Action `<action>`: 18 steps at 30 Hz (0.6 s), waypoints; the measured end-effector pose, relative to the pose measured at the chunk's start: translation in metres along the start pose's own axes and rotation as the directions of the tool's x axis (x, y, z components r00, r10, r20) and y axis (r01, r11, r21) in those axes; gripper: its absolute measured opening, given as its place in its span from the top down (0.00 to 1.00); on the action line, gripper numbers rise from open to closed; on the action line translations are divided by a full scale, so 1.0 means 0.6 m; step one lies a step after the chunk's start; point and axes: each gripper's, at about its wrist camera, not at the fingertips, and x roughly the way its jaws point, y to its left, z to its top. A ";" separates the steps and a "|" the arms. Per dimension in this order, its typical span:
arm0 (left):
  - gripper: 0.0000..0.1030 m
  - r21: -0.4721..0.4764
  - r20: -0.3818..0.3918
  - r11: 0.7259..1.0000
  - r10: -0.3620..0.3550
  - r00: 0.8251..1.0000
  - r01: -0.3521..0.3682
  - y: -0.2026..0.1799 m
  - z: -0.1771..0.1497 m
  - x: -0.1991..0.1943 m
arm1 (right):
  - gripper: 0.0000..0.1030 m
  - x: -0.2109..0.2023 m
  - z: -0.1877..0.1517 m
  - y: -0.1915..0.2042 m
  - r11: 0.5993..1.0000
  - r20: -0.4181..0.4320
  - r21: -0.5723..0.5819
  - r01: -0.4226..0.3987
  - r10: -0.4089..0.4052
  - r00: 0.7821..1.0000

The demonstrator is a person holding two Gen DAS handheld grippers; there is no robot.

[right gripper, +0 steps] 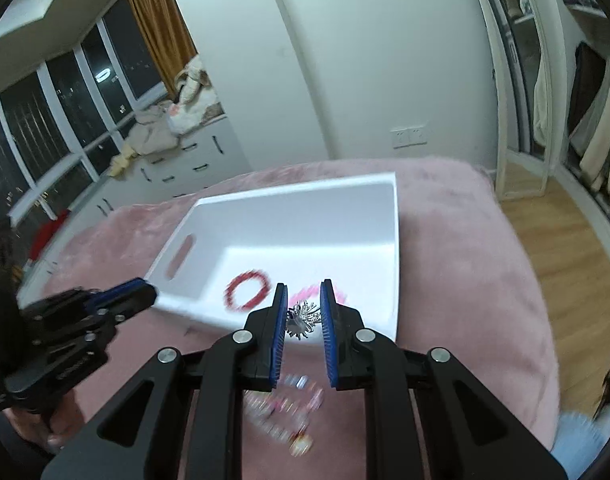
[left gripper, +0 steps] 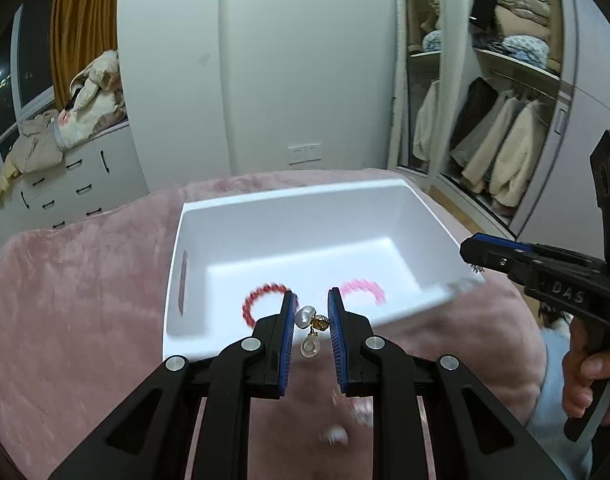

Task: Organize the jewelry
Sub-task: 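Carry both charms over the white box and open both tools inside it, then withdraw both tools and reach toward the silver heart charm and pastel bracelet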

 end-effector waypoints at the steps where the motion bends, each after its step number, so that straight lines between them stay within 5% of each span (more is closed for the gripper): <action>1: 0.79 -0.015 -0.009 1.000 0.001 1.000 -0.001 0.007 0.009 0.012 | 0.83 0.017 0.010 -0.002 1.000 -0.013 0.004 0.000 0.000 1.000; 11: 0.79 -0.061 -0.142 0.998 0.006 0.990 -0.015 0.047 0.035 0.134 | 0.83 0.125 0.021 -0.019 1.000 -0.131 -0.022 0.002 -0.005 0.991; 15: 0.78 -0.071 -0.185 0.997 0.009 0.983 -0.023 0.050 0.023 0.161 | 0.82 0.129 0.002 -0.020 0.999 -0.115 -0.040 0.012 -0.016 0.993; 18: 0.68 -0.097 -0.190 0.995 0.001 0.982 -0.019 0.052 0.018 0.160 | 0.77 0.123 0.003 -0.014 0.999 -0.099 -0.044 -0.015 0.011 0.995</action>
